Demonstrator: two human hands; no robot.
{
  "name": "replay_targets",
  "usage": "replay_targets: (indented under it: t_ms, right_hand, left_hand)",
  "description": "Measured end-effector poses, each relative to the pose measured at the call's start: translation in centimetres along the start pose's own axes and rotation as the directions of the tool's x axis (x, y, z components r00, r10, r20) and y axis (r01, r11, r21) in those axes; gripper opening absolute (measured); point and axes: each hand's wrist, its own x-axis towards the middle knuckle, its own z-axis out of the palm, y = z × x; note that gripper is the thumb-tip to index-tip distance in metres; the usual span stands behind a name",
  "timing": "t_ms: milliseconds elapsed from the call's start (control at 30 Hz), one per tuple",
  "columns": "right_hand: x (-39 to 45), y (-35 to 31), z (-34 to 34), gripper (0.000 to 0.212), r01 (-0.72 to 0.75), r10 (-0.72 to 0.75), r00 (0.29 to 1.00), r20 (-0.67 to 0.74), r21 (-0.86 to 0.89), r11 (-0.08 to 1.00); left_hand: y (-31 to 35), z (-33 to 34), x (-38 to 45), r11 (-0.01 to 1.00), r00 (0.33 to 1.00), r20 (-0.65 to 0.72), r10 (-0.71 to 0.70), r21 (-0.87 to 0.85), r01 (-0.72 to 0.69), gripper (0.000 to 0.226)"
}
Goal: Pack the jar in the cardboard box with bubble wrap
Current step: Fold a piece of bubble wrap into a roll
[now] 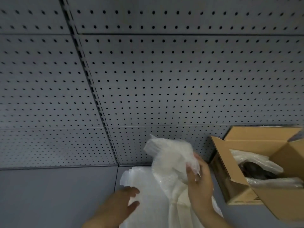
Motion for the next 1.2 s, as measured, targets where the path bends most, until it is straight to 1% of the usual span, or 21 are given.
replay_targets:
  t_ms: [33,100,167,267,333,367,467,500,533,567,633,667,767,833,867,933,1000,1067,1100,1133,1200]
  right_hand:
    - [-0.1,-1.1,0.2,0.026,-0.013,0.012,1.0,0.014,0.054,0.998]
    - [0.2,-3.0,0.2,0.029,-0.015,0.014,1.0,0.025,0.039,0.999]
    - [0.5,-3.6,-0.2,0.023,-0.062,0.058,0.998,0.035,0.106,0.992]
    - [0.9,-3.2,-0.6,0.02,-0.222,0.213,0.975,0.064,0.207,0.953]
    - [0.8,-3.1,-0.9,0.017,-0.316,0.302,0.949,0.095,0.254,0.914]
    - [0.6,-3.2,-1.0,0.014,-0.358,0.338,0.933,0.121,0.273,0.893]
    - [0.1,-3.0,-1.4,0.02,-0.433,0.391,0.9,0.195,0.281,0.856]
    - [-0.1,-2.9,-1.5,0.022,-0.445,0.398,0.892,0.213,0.269,0.854]
    - [-0.3,-2.7,-1.7,0.024,-0.447,0.395,0.889,0.231,0.254,0.858]
    - [-0.4,-2.6,-1.8,0.025,-0.448,0.392,0.886,0.248,0.24,0.861]
    - [-0.7,-2.3,-2.0,0.028,-0.447,0.389,0.88,0.272,0.203,0.871]
    - [-0.8,-2.2,-2.1,0.03,-0.46,0.403,0.873,0.274,0.19,0.868]
    - [-1.1,-1.8,-2.5,0.037,-0.505,0.444,0.84,0.311,0.15,0.85]
    - [-1.1,-1.5,-3.0,0.038,-0.553,0.477,0.81,0.34,0.174,0.815]
    - [-1.1,-1.4,-3.2,0.038,-0.584,0.498,0.791,0.356,0.195,0.788]
    - [-0.9,-1.2,-3.7,0.04,-0.649,0.548,0.748,0.374,0.241,0.721]
    - [-0.8,-1.4,-4.0,0.046,-0.724,0.602,0.687,0.407,0.302,0.621]
    - [-0.7,-1.4,-4.2,0.06,-0.777,0.625,0.629,0.462,0.372,0.507]
    - [-0.8,-1.5,-4.2,0.067,-0.788,0.614,0.616,0.494,0.404,0.465]
    - [-1.0,-1.6,-4.2,0.074,-0.791,0.593,0.611,0.524,0.425,0.44]
    - [-1.4,-1.9,-4.0,0.091,-0.791,0.559,0.612,0.559,0.439,0.426]
  left_hand:
    - [-0.4,-0.4,0.2,0.998,0.999,-0.032,-0.017,-0.06,0.015,0.027]
    - [-0.8,-1.4,0.5,0.978,0.994,-0.094,-0.062,-0.203,0.042,0.023]
    - [-0.9,-2.3,0.7,0.939,0.982,-0.154,-0.105,-0.342,0.047,0.02]
    - [-0.8,-2.9,1.3,0.859,0.97,-0.157,-0.184,-0.506,0.081,0.011]
    - [-0.3,-3.1,1.5,0.756,0.968,-0.092,-0.233,-0.644,0.121,0.008]
    - [0.0,-3.1,1.7,0.693,0.967,-0.048,-0.251,-0.706,0.144,0.012]
    - [1.2,-2.8,1.4,0.5,0.964,0.043,-0.263,-0.848,0.175,0.018]
    - [1.8,-2.8,1.5,0.439,0.969,0.057,-0.239,-0.884,0.16,0.023]
    - [2.0,-2.6,1.6,0.408,0.975,0.066,-0.21,-0.901,0.149,0.029]
    - [2.6,-2.6,1.6,0.401,0.982,0.061,-0.179,-0.907,0.13,0.032]
    - [3.7,-2.8,1.4,0.404,0.986,0.029,-0.167,-0.91,0.095,0.039]
    - [3.8,-2.8,1.4,0.397,0.985,0.013,-0.169,-0.914,0.08,0.047]
    - [3.6,-2.7,1.1,0.377,0.995,-0.003,-0.104,-0.926,0.037,0.079]
    - [2.9,-2.8,0.8,0.367,0.997,0.05,-0.051,-0.928,0.066,0.093]
    - [2.7,-2.8,0.6,0.36,0.996,0.093,-0.015,-0.929,0.092,0.092]
    - [2.6,-2.8,0.4,0.337,0.982,0.176,0.073,-0.931,0.142,0.079]
    - [2.7,-2.5,0.3,0.292,0.971,0.221,0.089,-0.938,0.186,0.072]
    - [2.9,-2.0,0.5,0.206,0.973,0.218,0.07,-0.958,0.2,0.067]
    - [3.2,-1.8,0.5,0.147,0.976,0.21,0.059,-0.969,0.199,0.061]
    - [3.6,-1.6,0.6,0.082,0.977,0.207,0.051,-0.976,0.202,0.051]
    - [4.1,-1.1,0.7,-0.026,0.977,0.211,0.025,-0.977,0.212,0.027]
